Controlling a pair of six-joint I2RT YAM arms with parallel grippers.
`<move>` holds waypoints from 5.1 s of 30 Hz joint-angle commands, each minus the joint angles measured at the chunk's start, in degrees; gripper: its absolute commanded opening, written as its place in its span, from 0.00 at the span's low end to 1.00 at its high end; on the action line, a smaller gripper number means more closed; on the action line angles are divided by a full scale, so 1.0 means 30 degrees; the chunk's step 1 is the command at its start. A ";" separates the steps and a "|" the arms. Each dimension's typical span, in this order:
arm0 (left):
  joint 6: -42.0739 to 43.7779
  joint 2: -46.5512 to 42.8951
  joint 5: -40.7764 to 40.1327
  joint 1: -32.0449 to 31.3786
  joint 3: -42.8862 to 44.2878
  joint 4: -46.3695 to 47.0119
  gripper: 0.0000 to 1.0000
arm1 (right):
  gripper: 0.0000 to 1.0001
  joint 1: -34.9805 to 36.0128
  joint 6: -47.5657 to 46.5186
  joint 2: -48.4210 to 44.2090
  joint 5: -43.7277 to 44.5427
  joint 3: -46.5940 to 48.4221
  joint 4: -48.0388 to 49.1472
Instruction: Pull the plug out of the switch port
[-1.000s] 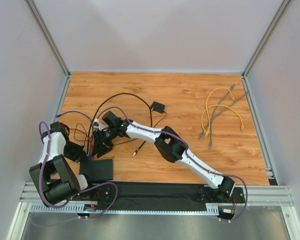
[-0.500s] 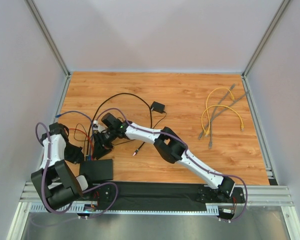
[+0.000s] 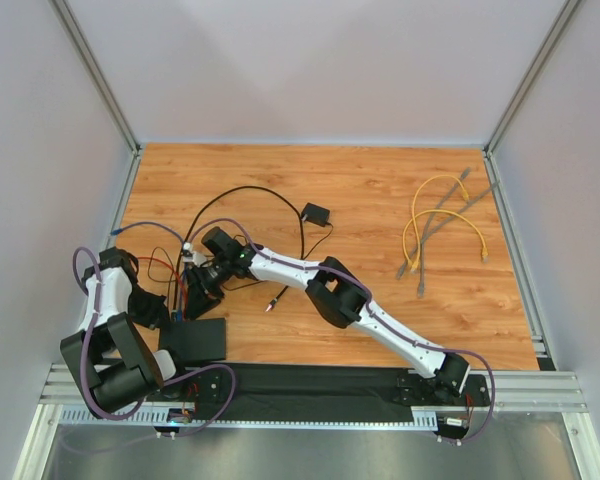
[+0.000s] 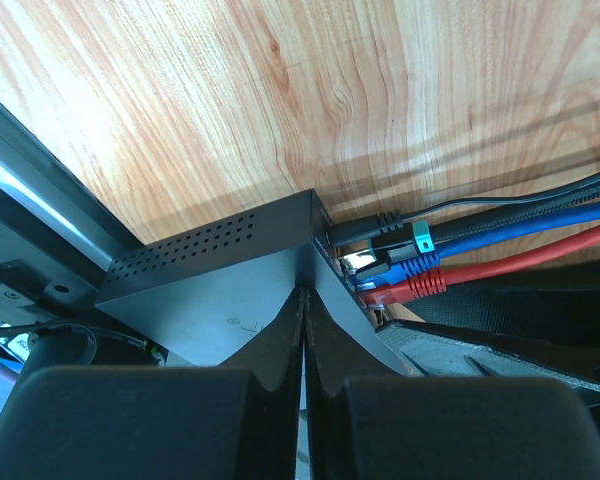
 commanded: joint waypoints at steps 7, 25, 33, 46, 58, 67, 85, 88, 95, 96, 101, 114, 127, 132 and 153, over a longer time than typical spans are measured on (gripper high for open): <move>-0.0114 -0.0277 0.0114 0.0141 -0.0076 0.0084 0.03 | 0.33 0.0173 -0.0318 0.1589 0.0625 0.0981 0.0102; 0.0091 -0.0247 0.0377 0.0170 -0.0134 0.0201 0.02 | 0.26 0.0730 0.0944 0.2265 0.1855 0.1774 0.0953; 0.0120 -0.0160 0.0465 0.0170 -0.0193 0.0347 0.02 | 0.19 0.0905 0.0561 0.2030 0.3350 0.1423 -0.0163; 0.0032 0.0045 0.0378 0.0170 -0.0222 0.0435 0.02 | 0.00 0.1315 -0.0462 0.1913 0.4022 0.1891 -0.1361; -0.0026 0.1890 0.0026 0.0141 0.0012 0.0201 0.00 | 0.00 0.0554 0.0267 -0.0839 0.6426 -0.1680 0.0772; 0.0121 0.2711 0.0347 0.0141 -0.0104 0.0259 0.00 | 0.00 -0.0149 0.2920 -0.1339 0.5600 -0.2747 0.4638; 0.1348 -0.0297 0.0640 -0.0357 0.0861 0.0172 0.04 | 0.00 -0.1846 -0.1019 -0.4760 0.6106 -0.1413 0.0102; 0.2050 -0.1793 0.1109 -0.0532 0.1270 -0.0033 0.07 | 0.00 -0.2608 -0.1252 -0.8676 0.4934 -0.4134 -0.0043; 0.3165 -0.3381 0.1811 -0.1850 0.2530 0.0257 0.08 | 0.00 -0.6032 0.0379 -1.5211 0.3146 -0.7941 -0.0426; 0.3283 -0.3440 0.1871 -0.2055 0.2880 0.0375 0.09 | 0.00 -0.7227 0.0763 -1.5951 0.3086 -0.8706 -0.0222; 0.4074 -0.3295 0.2718 -0.2642 0.4346 0.0931 0.13 | 0.00 -1.1567 0.1470 -2.0464 0.2940 -1.2486 -0.0422; 0.5247 -0.2181 0.9077 -0.3521 0.4379 0.3715 0.15 | 0.00 -2.2993 -0.2216 -2.3166 0.2732 -2.2742 -0.3000; 0.5687 -0.2415 0.8406 -0.3551 0.4465 0.3219 0.15 | 0.29 -2.4759 -0.9691 -2.2520 1.3973 -2.4741 -1.0235; 0.5949 -0.2561 0.7557 -0.3551 0.4611 0.2751 0.15 | 0.58 -2.2450 -1.0071 -2.3573 1.7112 -2.3103 -1.1584; 0.0039 0.0366 -0.3401 0.2422 0.4643 -0.1409 0.00 | 0.56 -0.4694 -0.9341 -1.7310 0.9918 -1.3523 -1.0214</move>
